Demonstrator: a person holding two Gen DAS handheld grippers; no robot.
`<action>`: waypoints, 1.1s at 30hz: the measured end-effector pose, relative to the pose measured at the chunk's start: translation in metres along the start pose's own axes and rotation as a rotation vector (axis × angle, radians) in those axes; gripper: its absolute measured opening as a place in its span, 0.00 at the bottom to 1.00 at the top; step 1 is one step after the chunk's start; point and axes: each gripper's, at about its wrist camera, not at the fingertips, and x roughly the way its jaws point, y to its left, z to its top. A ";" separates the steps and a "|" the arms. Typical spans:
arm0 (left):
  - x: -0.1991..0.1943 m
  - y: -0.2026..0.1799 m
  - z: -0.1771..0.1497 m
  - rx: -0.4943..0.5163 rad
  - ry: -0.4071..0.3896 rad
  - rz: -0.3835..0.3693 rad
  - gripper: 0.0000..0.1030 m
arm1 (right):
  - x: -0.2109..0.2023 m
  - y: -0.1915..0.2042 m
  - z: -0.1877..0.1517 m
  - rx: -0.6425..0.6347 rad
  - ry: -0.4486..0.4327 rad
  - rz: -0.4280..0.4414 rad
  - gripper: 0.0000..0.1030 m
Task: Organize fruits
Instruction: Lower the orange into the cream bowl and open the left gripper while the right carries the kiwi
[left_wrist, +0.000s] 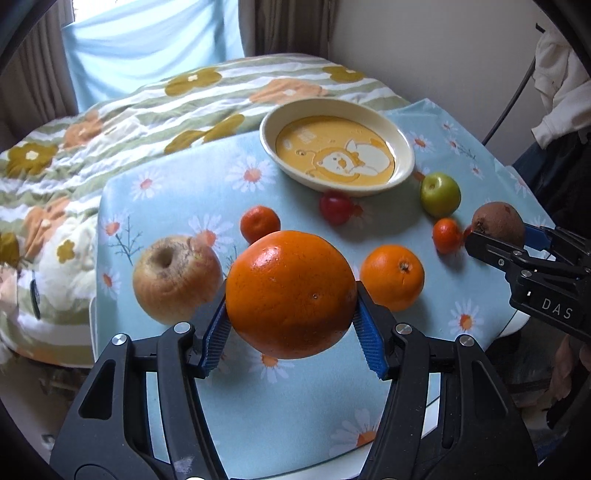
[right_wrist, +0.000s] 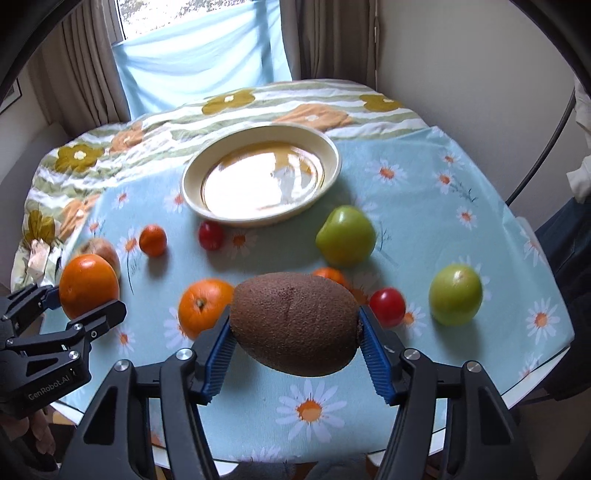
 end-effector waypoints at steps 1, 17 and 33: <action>-0.003 0.001 0.007 -0.001 -0.013 -0.001 0.63 | -0.004 -0.001 0.006 0.004 -0.008 0.001 0.58; 0.016 -0.009 0.124 -0.105 -0.142 0.075 0.63 | 0.004 -0.031 0.123 -0.112 -0.085 0.105 0.58; 0.136 -0.036 0.191 -0.138 -0.041 0.102 0.63 | 0.079 -0.066 0.198 -0.186 -0.038 0.182 0.58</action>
